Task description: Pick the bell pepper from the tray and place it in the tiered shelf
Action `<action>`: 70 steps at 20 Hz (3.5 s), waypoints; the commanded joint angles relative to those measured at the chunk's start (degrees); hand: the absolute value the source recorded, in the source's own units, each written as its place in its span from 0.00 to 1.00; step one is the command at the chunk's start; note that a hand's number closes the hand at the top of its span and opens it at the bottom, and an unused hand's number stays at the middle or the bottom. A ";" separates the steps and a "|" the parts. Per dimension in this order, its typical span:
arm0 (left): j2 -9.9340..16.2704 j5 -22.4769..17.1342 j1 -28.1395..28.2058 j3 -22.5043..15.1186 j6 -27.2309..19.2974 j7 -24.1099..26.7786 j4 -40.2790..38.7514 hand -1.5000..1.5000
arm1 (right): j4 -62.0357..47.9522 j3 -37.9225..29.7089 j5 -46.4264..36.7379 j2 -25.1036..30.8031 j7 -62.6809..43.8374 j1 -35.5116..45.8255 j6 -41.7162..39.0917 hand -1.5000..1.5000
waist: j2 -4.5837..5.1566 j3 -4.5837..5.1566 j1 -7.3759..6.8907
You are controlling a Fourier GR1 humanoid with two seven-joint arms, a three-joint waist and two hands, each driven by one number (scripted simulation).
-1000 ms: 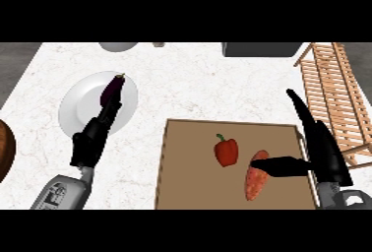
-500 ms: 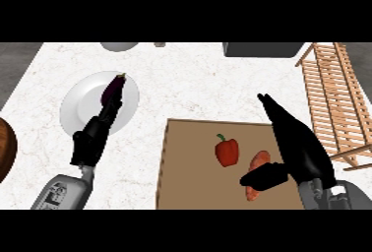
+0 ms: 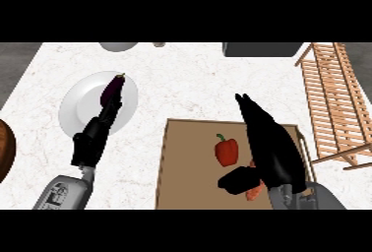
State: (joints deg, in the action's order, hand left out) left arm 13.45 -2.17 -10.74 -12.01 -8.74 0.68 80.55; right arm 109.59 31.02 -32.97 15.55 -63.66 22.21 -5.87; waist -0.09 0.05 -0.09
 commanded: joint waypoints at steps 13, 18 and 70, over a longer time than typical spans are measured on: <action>-1.66 2.44 -1.77 3.34 2.88 -1.20 -0.33 0.50 | -5.16 -3.95 -8.74 -9.06 -2.02 -1.05 -6.42 0.00 | 0.06 -0.03 0.11; -2.00 3.31 1.23 2.44 2.96 -3.95 4.21 0.50 | -11.50 -3.77 -13.13 -14.13 -2.45 0.65 -4.77 0.00 | 0.05 -0.04 -0.25; -10.11 11.47 2.62 7.90 6.91 0.09 1.81 0.50 | -29.26 -3.30 -23.65 -15.50 14.34 -5.77 -0.55 1.00 | 0.07 -0.05 -0.05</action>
State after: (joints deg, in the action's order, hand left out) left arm 4.56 8.10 -9.31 -3.34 -0.93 0.32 81.54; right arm 81.26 26.23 -55.52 0.79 -48.97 15.07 -7.16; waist -0.13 0.08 -0.07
